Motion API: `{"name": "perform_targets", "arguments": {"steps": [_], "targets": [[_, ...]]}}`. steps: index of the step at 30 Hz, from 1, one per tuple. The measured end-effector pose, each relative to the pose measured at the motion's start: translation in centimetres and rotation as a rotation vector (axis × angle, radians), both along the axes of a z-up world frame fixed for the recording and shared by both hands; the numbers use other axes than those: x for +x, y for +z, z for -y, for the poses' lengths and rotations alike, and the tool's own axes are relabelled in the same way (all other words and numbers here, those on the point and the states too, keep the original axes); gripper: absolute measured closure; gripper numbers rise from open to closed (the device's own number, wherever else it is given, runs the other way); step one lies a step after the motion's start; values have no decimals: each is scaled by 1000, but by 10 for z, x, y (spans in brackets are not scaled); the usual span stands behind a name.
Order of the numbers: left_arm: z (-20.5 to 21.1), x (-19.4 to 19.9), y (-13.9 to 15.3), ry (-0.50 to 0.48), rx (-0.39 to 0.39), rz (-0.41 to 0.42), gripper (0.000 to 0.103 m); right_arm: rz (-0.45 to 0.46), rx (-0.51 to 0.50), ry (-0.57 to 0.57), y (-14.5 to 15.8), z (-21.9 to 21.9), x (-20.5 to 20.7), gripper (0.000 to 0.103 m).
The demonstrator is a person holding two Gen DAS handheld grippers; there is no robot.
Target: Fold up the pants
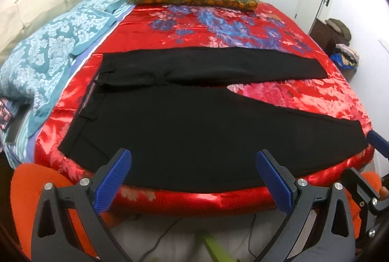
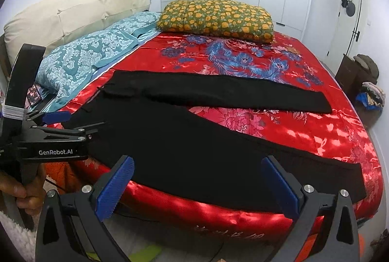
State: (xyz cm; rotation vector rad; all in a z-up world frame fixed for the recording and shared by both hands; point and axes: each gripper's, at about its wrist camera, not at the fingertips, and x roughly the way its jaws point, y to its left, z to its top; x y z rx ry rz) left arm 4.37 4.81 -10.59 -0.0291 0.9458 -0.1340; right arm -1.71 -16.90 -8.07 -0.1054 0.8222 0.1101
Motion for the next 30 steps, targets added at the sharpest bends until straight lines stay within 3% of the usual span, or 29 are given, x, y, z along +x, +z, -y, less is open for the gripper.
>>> {"name": "perform_targets", "arguments": {"steps": [9, 14, 21, 27, 30], "targets": [[6, 13, -15, 2, 23, -52, 1, -44, 29, -14, -16, 11, 11, 0], [7, 24, -16, 3, 50, -41, 1, -61, 35, -24, -22, 18, 19, 0], [3, 85, -4, 11, 48, -5, 1, -24, 110, -65, -16, 57, 39, 0], [12, 154, -8, 34, 19, -41, 1, 31, 92, -19, -4, 109, 97, 0], [4, 172, -14, 91, 13, -49, 1, -116, 110, -40, -27, 184, 160, 0]]}}
